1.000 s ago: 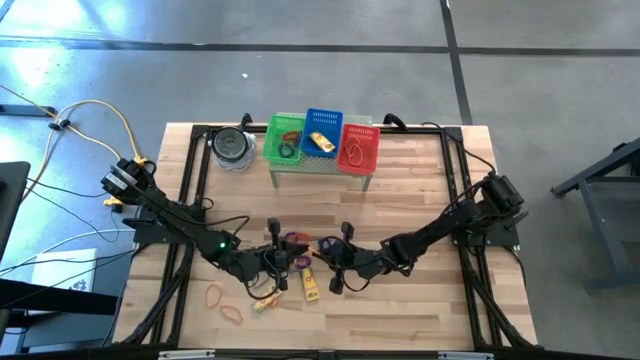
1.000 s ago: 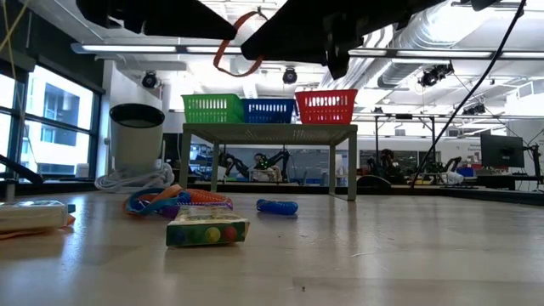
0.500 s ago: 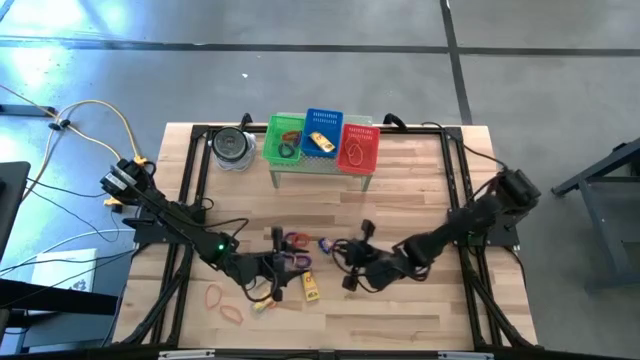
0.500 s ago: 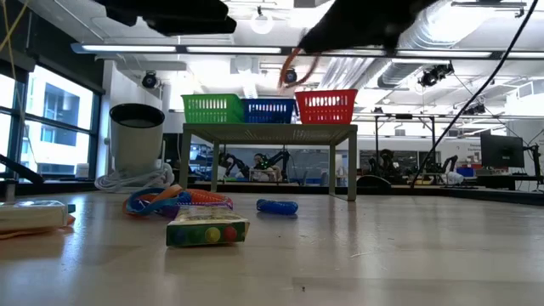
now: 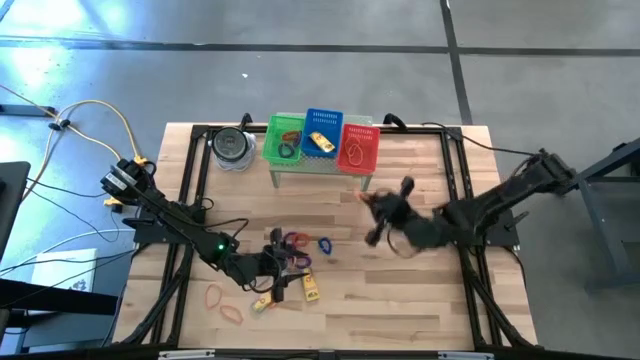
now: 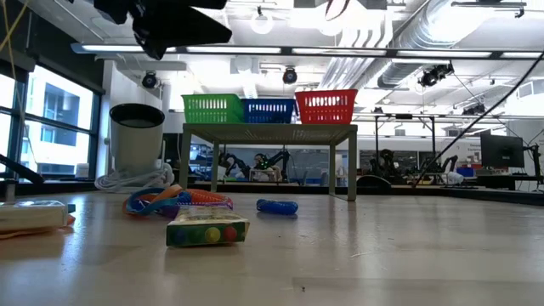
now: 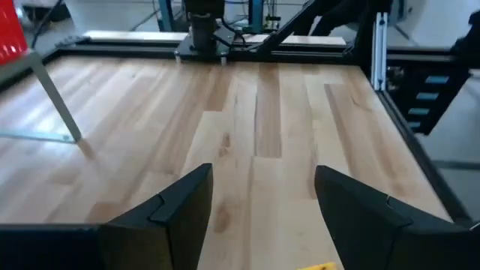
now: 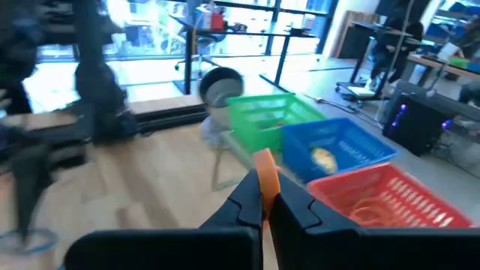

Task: Pick & Place Office Desk Supplies
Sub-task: Put the orange rubber band into the red bin on the shelf, then put the blue spring keychain into the green bin on the shelf

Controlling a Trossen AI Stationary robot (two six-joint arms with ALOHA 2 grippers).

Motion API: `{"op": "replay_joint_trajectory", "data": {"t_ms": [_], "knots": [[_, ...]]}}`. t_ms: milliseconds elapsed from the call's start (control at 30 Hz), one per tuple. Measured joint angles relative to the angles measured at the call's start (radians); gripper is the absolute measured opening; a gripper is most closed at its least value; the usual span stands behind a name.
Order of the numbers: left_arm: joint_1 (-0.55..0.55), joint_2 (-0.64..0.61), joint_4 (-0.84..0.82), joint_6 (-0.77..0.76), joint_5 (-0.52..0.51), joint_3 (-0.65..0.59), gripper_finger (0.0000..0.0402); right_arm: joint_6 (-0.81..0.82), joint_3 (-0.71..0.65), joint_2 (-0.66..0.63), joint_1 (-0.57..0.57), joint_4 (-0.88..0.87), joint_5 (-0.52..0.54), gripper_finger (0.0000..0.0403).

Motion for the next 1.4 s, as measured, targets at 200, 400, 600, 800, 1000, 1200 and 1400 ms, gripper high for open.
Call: {"op": "replay_joint_trajectory", "data": {"t_ms": [200, 400, 600, 800, 1000, 1200, 1400], "knots": [[-0.002, 0.000, -0.057, -0.143, 0.086, 0.000, 0.0227, -0.015, 0.000, -0.046, -0.250, -0.019, -0.282, 0.0003], [-0.001, 0.000, -0.104, -0.212, 0.088, 0.000, 0.0227, 0.008, 0.000, -0.021, -0.436, -0.097, -0.416, 0.0003], [-0.006, 0.000, -0.103, -0.240, 0.089, 0.000, 0.0227, 0.073, 0.079, 0.022, -0.564, -0.298, -0.519, 0.0003], [-0.006, 0.000, -0.100, -0.241, 0.087, 0.000, 0.0227, 0.055, 0.137, 0.113, -0.647, -0.323, -0.619, 0.0003], [-0.006, 0.000, -0.101, -0.241, 0.087, 0.000, 0.0227, 0.055, 0.185, 0.204, -0.670, -0.339, -0.632, 0.0003], [-0.006, 0.000, -0.107, -0.233, 0.086, 0.000, 0.0227, 0.055, 0.191, 0.215, -0.669, -0.329, -0.620, 0.0039], [-0.006, 0.000, -0.152, -0.233, 0.085, 0.000, 0.0227, 0.078, 0.192, 0.186, -0.668, -0.322, -0.580, 0.0123]]}}
